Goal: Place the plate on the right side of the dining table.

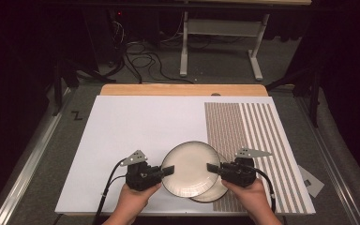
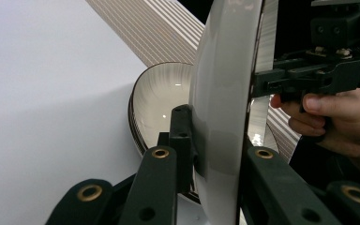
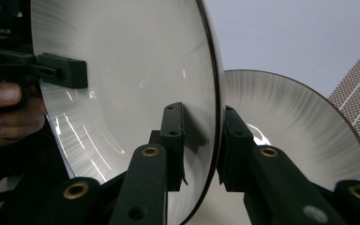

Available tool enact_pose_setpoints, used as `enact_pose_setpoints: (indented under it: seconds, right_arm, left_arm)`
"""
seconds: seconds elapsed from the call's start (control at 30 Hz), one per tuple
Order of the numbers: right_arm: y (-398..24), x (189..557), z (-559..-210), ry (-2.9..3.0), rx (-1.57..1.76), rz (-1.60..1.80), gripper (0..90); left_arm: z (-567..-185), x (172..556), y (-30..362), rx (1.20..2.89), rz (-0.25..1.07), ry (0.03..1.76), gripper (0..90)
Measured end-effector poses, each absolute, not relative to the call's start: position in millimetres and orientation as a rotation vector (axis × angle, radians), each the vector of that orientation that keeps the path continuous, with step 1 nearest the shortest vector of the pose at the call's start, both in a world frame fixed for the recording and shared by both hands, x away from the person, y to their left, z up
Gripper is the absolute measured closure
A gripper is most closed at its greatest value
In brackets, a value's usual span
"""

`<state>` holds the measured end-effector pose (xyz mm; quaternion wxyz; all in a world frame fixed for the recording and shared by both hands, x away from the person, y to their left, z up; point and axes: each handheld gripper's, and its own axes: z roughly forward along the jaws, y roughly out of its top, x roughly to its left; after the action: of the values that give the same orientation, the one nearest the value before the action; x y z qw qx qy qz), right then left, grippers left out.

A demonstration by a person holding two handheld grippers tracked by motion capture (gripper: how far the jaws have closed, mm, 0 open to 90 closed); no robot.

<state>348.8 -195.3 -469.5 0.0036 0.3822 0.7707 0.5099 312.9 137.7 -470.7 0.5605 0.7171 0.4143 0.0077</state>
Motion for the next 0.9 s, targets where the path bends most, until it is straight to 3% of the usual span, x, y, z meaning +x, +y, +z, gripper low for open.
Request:
enact_pose_setpoints:
  seconds: [0.9]
  right_arm:
    - [-215,342,-442,2.314,1.128,1.665,82.3]
  left_arm:
    - [-449,318,119,1.701,0.088,0.942,77.3]
